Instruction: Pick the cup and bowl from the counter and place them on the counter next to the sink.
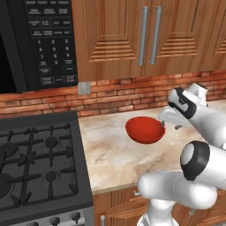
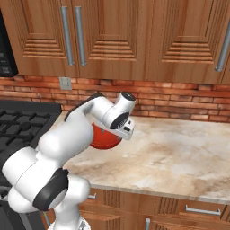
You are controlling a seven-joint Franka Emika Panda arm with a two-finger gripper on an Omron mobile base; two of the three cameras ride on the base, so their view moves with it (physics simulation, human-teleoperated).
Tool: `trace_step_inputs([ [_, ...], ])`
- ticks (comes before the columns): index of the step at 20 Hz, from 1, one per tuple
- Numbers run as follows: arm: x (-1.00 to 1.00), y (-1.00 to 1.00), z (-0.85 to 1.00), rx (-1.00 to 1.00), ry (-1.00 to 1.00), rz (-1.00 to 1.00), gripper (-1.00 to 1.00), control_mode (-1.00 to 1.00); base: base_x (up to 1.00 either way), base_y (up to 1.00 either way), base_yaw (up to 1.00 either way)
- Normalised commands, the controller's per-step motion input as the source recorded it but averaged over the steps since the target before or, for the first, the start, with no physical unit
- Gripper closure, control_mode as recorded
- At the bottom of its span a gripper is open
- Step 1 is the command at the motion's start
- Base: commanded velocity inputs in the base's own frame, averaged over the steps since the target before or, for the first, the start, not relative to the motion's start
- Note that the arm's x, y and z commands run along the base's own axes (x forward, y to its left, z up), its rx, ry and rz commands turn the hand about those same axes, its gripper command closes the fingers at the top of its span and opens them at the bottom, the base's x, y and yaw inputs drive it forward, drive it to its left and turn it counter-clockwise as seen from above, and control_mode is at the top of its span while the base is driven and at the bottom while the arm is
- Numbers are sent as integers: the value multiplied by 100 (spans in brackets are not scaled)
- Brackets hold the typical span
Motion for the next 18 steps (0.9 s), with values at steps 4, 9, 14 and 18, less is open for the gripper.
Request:
trace_step_inputs([
  [4, 54, -26, -12, 0, 5, 0, -100, -100, 0, 0, 0],
  [9, 34, -2, -7, 0, 1, 0, -100, -100, 0, 0, 0],
  [14, 6, 0, -10, 0, 0, 0, -100, -100, 0, 0, 0],
  [18, 0, -2, -20, 0, 0, 0, -100, -100, 0, 0, 0],
])
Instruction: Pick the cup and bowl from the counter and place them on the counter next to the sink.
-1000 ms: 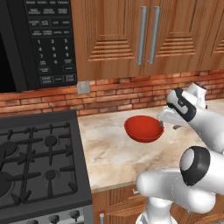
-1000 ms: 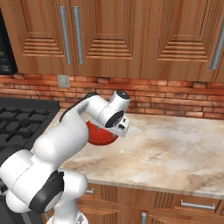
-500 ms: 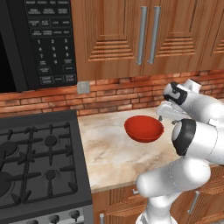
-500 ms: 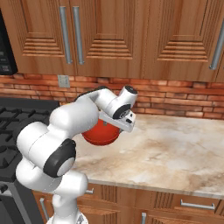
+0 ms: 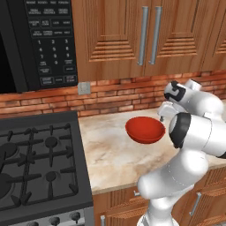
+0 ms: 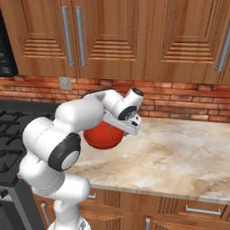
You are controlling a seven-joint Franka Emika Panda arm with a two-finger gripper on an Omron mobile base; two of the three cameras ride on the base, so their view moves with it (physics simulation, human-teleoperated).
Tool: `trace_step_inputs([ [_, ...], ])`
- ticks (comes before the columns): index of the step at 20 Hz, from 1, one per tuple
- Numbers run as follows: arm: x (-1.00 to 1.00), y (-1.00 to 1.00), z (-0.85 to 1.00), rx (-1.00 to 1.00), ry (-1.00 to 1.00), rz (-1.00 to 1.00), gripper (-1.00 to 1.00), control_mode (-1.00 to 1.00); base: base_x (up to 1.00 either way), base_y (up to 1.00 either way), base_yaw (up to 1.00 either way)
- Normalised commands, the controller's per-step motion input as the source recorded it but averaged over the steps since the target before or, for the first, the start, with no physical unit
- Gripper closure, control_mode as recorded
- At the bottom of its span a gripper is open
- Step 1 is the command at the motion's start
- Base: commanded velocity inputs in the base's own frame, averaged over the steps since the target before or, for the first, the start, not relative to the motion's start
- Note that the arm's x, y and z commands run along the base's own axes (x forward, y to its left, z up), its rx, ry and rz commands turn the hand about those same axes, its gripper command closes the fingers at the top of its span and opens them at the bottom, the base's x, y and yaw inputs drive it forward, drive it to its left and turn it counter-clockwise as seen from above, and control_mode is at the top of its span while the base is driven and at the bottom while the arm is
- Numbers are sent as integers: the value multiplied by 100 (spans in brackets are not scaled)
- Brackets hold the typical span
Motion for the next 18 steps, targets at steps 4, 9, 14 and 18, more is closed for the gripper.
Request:
trace_step_inputs([
  [4, 0, -1, -22, 0, 0, 0, -100, -100, 0, 0, 0],
  [9, 0, 0, -26, 0, 0, 0, -100, -100, 0, 0, 0],
  [14, 0, 0, -30, 0, 0, 0, -100, -100, 0, 0, 0],
  [18, 0, 0, -19, 0, 0, 0, -100, -100, 0, 0, 0],
])
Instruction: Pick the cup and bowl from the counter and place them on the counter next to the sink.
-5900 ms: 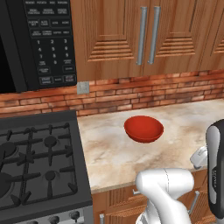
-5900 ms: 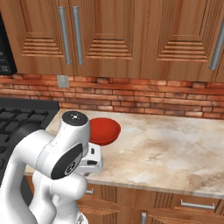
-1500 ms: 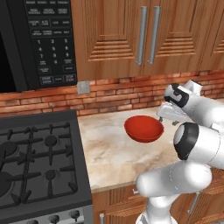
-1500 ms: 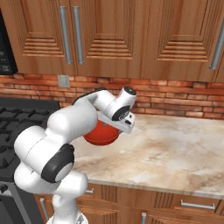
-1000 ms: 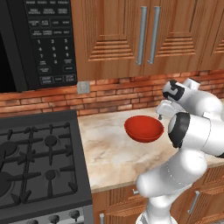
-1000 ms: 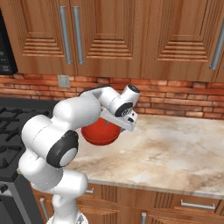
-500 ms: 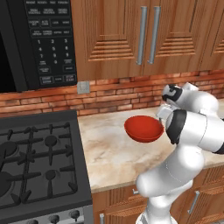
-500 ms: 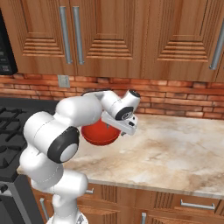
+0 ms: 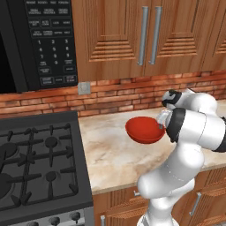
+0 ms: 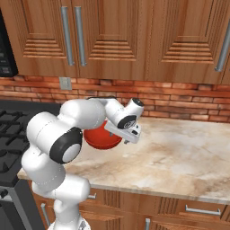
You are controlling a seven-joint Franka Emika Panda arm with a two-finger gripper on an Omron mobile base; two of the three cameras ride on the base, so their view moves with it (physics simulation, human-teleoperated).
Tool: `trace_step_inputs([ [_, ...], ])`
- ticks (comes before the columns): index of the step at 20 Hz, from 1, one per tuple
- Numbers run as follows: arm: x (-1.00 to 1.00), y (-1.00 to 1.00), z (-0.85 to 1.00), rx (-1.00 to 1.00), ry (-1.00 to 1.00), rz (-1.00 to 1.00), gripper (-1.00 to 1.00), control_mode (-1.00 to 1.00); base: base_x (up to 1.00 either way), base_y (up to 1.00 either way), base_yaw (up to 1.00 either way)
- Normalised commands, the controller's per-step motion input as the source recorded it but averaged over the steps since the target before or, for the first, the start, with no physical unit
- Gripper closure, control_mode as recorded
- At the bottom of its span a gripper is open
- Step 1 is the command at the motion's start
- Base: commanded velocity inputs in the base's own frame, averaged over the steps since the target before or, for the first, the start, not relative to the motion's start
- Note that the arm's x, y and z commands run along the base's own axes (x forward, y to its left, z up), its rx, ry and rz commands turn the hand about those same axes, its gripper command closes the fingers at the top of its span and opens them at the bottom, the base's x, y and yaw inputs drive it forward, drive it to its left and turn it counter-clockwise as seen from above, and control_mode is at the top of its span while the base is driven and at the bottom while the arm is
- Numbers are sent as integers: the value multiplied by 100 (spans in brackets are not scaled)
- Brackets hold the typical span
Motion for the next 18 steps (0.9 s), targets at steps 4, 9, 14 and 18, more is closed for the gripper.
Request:
trace_step_inputs([
  [4, 0, 0, -19, 0, 0, 0, -100, -100, 0, 0, 0],
  [9, 0, 0, -11, 0, 0, 0, -100, -100, 0, 0, 0],
  [14, 13, 0, -10, 0, 0, 0, -100, -100, 0, 0, 0],
  [18, 22, 0, -5, 0, 0, 0, -100, -100, 0, 0, 0],
])
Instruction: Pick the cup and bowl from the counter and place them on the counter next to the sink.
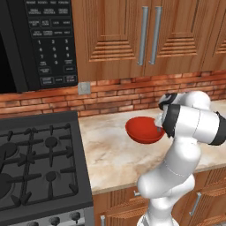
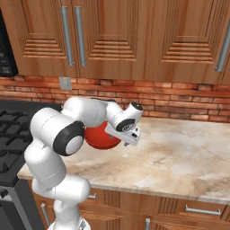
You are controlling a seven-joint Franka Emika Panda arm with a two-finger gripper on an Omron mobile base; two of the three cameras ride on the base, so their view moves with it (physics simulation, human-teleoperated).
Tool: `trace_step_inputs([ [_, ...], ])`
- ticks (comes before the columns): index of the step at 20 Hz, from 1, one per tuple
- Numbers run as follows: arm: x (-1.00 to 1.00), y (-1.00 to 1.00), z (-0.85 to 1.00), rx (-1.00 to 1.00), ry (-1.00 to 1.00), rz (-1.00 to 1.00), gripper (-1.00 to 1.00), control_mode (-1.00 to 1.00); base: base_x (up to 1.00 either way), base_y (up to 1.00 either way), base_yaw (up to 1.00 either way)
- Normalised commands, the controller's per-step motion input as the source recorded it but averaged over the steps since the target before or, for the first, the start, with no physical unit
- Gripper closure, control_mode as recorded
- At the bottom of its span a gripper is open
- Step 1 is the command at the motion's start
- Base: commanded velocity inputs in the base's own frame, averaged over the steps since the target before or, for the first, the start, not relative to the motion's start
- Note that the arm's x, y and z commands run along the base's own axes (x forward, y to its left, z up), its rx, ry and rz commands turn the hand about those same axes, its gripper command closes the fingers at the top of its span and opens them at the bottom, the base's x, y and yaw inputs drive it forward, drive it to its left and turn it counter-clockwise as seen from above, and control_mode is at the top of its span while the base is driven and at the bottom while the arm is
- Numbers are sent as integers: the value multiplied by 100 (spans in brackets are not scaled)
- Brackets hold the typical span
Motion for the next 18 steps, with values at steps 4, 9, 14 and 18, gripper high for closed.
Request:
trace_step_inputs([
  [4, 16, 0, -1, 0, 0, 0, -100, -100, 0, 0, 0],
  [9, 8, 0, -8, 0, 0, 0, -100, -100, 0, 0, 0],
  [14, 4, 0, -17, 0, 0, 0, -100, -100, 0, 0, 0],
  [18, 2, 0, -15, 0, 0, 0, -100, -100, 0, 0, 0],
])
